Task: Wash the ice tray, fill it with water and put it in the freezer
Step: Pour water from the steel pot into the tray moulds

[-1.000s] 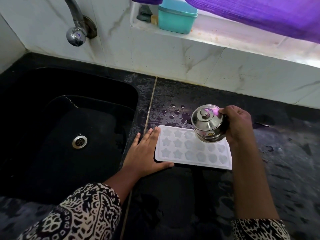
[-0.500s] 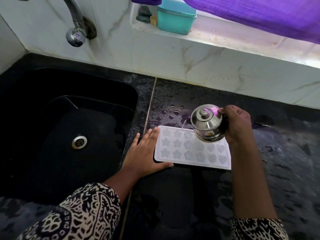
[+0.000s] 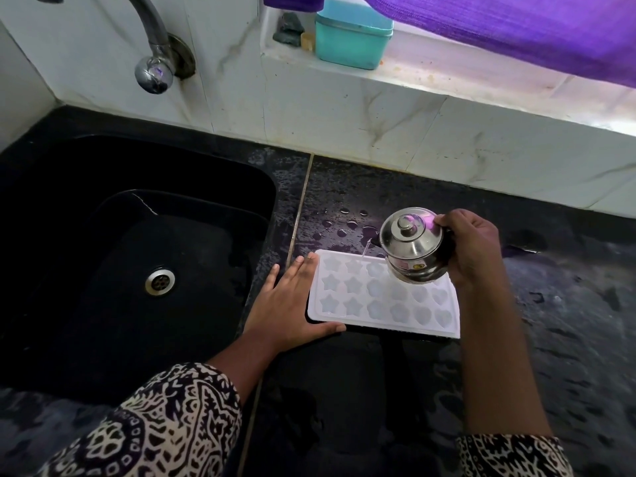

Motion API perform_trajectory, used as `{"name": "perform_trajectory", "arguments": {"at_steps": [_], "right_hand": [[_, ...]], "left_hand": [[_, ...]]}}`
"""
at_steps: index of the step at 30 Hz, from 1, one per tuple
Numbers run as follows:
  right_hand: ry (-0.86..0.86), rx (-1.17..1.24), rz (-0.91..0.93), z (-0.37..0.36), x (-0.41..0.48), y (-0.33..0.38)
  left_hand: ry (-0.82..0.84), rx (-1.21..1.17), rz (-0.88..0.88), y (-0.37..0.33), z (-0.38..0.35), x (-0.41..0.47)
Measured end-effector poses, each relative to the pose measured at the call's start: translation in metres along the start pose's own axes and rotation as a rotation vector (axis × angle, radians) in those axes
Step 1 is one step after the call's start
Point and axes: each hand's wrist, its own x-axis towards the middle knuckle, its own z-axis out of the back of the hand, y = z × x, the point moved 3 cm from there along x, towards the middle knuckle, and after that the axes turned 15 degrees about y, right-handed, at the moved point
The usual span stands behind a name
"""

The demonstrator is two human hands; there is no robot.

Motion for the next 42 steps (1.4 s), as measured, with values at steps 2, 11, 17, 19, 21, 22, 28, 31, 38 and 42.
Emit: {"name": "perform_trajectory", "arguments": {"at_steps": [2,11,17,19,21,22,28,31,38,42], "right_hand": [[-0.001,0.021,-0.006,0.0,0.0,0.0],[-0.063,0.291,-0.027,0.009,0.001,-0.004],[-0.095,0.252,-0.007,0.019,-0.002,-0.004],[-0.102,0.24,-0.007,0.022,-0.003,-0.004],[-0.109,0.22,-0.004,0.025,-0.005,-0.004],[-0.11,0.204,0.0,0.026,-0.006,-0.004],[-0.095,0.115,0.01,0.031,-0.009,-0.002],[-0.083,0.076,0.009,0.032,-0.009,-0.002],[-0.075,0.038,0.008,0.035,-0.006,-0.002],[-0.066,0.024,0.006,0.035,-0.005,-0.002]], "left_hand": [[0.0,-0.002,0.001,0.0,0.001,0.0],[0.011,-0.008,-0.001,0.001,0.0,0.001],[0.007,-0.011,0.001,0.001,-0.001,0.001],[0.008,-0.017,-0.002,0.002,-0.001,0.002],[0.011,-0.003,-0.002,0.002,-0.002,0.002],[0.011,0.001,-0.002,0.002,-0.002,0.002],[0.006,-0.002,-0.008,0.002,-0.002,0.001],[0.008,0.003,-0.003,0.002,-0.002,0.002],[0.014,-0.006,0.0,0.002,-0.002,0.002],[0.013,-0.002,0.001,0.001,-0.001,0.001]]}}
